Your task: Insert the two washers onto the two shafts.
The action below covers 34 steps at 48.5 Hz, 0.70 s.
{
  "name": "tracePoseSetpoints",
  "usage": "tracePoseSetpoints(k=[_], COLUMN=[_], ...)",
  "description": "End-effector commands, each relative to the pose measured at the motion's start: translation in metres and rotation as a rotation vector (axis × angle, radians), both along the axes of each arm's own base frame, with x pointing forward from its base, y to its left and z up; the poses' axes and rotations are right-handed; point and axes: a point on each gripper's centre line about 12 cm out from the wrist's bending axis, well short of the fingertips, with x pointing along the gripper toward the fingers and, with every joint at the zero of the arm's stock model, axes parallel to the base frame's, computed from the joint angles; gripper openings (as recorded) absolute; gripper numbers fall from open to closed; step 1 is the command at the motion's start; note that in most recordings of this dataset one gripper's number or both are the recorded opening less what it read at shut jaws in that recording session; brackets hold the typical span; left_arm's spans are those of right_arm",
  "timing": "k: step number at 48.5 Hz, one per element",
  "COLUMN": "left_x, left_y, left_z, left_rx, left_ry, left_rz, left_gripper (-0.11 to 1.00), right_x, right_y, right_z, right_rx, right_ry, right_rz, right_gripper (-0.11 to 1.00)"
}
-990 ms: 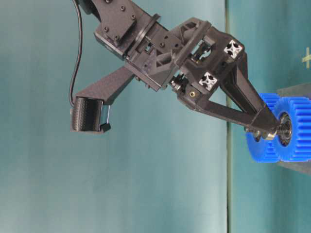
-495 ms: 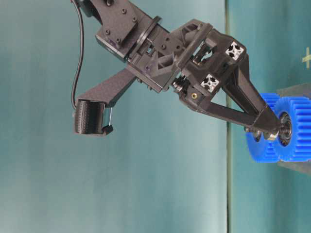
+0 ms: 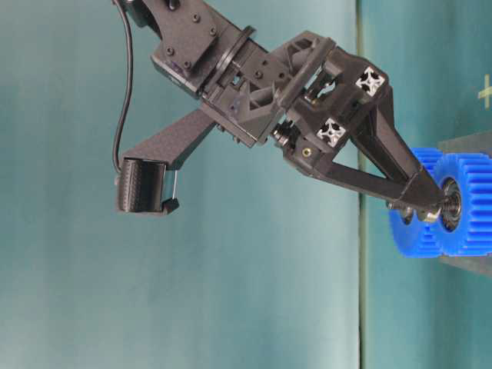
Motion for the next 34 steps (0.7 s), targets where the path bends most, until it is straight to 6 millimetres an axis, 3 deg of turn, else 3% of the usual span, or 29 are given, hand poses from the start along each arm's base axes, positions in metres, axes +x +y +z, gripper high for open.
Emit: tracePoseSetpoints(k=[1, 6, 9, 34], left_x=[0.0011, 0.0002, -0.0003, -0.002], left_y=[0.0018, 0.0018, 0.0021, 0.0021], left_z=[0.0064, 0.0068, 0.0076, 0.002], left_rx=[0.002, 0.002, 0.002, -0.001], left_ry=[-0.023, -0.026, -0.029, -0.025], left_rz=[0.007, 0.007, 0.009, 0.009], left_gripper=[0.01, 0.01, 0.01, 0.01], right_x=[0.0058, 0.0058, 0.0055, 0.0056], right_y=[-0.0072, -0.0072, -0.0065, -0.0059], right_z=[0.0131, 0.0125, 0.0141, 0.0209], right_rx=[-0.008, -0.007, -0.007, -0.009], right_ry=[-0.04, -0.038, -0.044, -0.064], right_rz=[-0.009, -0.01, -0.009, -0.005], right_gripper=[0.42, 0.71, 0.83, 0.79])
